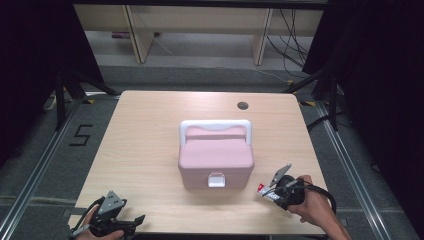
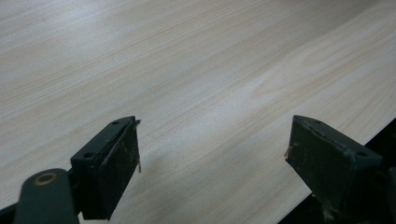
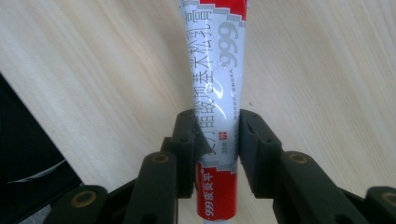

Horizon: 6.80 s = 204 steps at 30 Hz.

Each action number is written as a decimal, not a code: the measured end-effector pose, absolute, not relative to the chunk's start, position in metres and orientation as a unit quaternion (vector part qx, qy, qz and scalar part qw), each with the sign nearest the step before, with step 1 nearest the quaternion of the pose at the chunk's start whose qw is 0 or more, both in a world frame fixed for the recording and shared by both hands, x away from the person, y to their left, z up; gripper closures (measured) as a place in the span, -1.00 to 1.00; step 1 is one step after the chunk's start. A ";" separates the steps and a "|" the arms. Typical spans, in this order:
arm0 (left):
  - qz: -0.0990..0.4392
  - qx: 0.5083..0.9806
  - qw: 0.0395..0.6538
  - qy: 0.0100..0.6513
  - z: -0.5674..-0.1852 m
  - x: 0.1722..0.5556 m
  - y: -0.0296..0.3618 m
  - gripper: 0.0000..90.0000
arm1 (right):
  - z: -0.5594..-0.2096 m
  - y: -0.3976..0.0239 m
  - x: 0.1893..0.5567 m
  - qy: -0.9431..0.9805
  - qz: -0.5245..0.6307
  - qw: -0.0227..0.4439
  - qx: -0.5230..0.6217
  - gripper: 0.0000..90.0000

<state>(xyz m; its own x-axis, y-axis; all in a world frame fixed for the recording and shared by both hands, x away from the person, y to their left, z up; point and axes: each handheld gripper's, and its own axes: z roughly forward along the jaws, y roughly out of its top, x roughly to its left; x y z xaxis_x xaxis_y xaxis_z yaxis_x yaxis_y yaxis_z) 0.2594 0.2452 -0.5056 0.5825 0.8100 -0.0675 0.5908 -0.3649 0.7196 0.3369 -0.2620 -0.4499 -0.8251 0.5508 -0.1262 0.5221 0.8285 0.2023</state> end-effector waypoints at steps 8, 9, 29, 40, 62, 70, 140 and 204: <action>0.151 0.825 0.343 0.423 -0.504 0.261 0.249 -0.65 | -0.461 -0.277 0.347 0.944 0.083 0.080 0.310 0.54; 0.151 0.825 0.344 0.422 -0.504 0.261 0.249 -0.65 | -0.462 -0.278 0.348 0.944 0.085 0.079 0.309 0.54; 0.151 0.825 0.343 0.423 -0.505 0.261 0.249 -0.65 | -0.470 -0.285 0.357 0.934 0.085 0.057 0.341 0.54; 0.149 0.827 0.340 0.423 -0.504 0.261 0.249 -0.65 | -0.466 -0.288 0.358 0.926 0.112 0.059 0.355 0.31; 0.156 0.822 0.351 0.421 -0.505 0.261 0.248 -0.65 | -0.465 -0.257 0.331 0.855 0.284 0.167 0.400 -0.27; 0.150 0.821 0.351 0.425 -0.504 0.260 0.246 -0.65 | -0.471 -0.252 0.328 0.855 0.284 0.179 0.395 -0.36; 0.154 0.857 0.392 0.297 -0.387 0.373 0.195 -0.54 | -0.476 -0.265 0.282 0.839 0.329 0.192 0.387 -0.36; 0.128 0.974 0.150 0.113 -0.306 0.482 0.063 0.51 | -0.478 -0.268 0.284 0.836 0.342 0.174 0.391 -0.34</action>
